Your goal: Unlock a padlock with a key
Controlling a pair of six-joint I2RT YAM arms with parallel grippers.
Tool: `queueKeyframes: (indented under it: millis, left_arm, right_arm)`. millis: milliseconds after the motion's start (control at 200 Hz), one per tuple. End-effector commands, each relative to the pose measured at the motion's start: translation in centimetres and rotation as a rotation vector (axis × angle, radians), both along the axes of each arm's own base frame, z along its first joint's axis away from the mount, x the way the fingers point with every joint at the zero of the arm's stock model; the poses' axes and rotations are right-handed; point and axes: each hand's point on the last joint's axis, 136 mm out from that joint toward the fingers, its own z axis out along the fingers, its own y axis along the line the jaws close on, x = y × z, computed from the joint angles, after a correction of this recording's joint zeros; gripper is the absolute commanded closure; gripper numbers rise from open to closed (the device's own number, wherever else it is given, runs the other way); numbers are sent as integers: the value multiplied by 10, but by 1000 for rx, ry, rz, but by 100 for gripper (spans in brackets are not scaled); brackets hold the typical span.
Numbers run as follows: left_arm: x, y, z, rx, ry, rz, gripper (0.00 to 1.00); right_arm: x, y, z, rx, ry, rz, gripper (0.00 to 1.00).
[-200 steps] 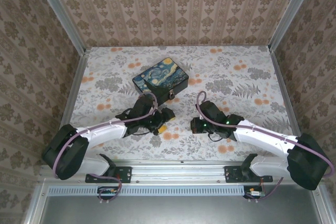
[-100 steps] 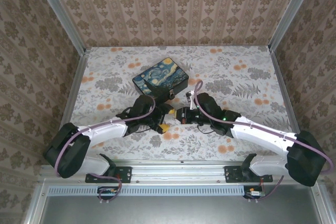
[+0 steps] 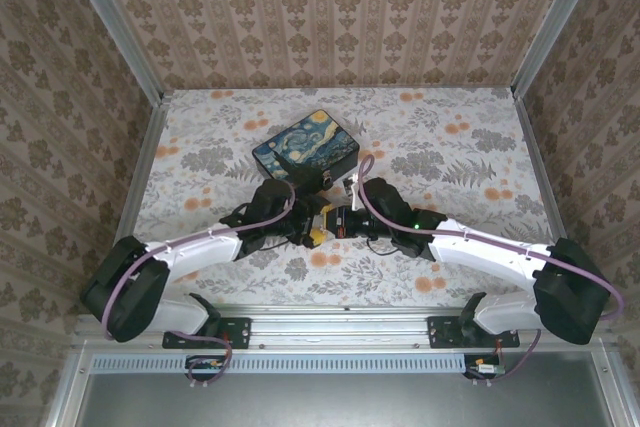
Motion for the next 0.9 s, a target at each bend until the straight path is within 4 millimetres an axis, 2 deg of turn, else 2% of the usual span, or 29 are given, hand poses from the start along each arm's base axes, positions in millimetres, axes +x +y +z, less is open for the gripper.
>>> queueKeyframes:
  millis: [0, 895]
  left_arm:
    - [4, 3, 10, -24, -17, 25, 36]
    - [7, 11, 15, -35, -43, 26, 65]
  right_arm:
    - [2, 7, 6, 22, -5, 7, 100]
    - [4, 0, 0, -9, -15, -17, 100]
